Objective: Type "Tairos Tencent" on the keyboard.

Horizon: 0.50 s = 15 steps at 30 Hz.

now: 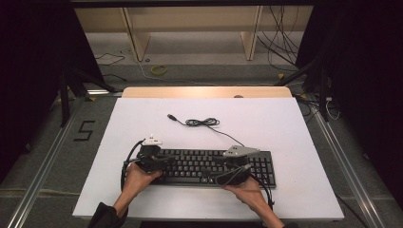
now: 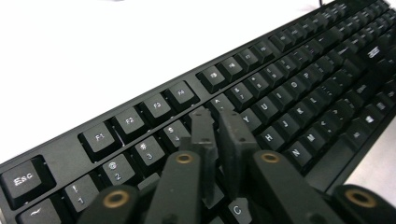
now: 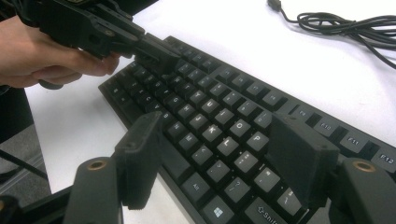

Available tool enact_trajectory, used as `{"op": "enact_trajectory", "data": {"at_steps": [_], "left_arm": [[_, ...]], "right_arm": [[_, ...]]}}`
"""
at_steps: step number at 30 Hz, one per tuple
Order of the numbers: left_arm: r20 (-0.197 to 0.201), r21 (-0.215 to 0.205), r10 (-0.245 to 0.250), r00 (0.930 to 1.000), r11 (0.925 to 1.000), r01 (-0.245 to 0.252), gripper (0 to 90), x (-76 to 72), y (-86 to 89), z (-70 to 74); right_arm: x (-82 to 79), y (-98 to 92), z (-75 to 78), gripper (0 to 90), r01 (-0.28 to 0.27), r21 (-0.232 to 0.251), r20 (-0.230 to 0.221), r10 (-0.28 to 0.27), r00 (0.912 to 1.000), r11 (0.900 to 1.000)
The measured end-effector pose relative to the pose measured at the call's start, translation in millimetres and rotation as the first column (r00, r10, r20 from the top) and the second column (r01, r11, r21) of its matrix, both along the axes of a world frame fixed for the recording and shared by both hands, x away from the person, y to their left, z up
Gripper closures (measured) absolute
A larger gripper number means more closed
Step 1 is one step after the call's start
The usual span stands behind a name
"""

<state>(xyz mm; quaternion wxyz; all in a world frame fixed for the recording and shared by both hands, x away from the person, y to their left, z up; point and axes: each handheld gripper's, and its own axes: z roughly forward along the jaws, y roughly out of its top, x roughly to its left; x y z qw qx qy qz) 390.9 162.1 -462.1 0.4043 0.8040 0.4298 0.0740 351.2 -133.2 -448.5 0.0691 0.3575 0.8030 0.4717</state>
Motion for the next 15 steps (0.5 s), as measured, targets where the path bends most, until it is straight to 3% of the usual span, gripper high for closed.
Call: {"op": "enact_trajectory", "data": {"at_steps": [7, 15], "left_arm": [[-0.002, -0.068, -0.016, 0.9999, 0.9976, 0.016, 67.0, -3.5, 6.7, 4.5], [0.002, -0.113, -0.023, 0.9997, 0.9934, 0.023, 51.8, -7.5, 10.9, 7.7]], "right_arm": [[1.2, 1.7, 1.4, 36.6, 0.001, 0.000, 0.001, -0.001, 1.0000, 1.000], [5.5, 6.5, 0.6, 36.6, -0.002, -0.009, -0.002, 0.002, 1.0000, 1.000]]}}
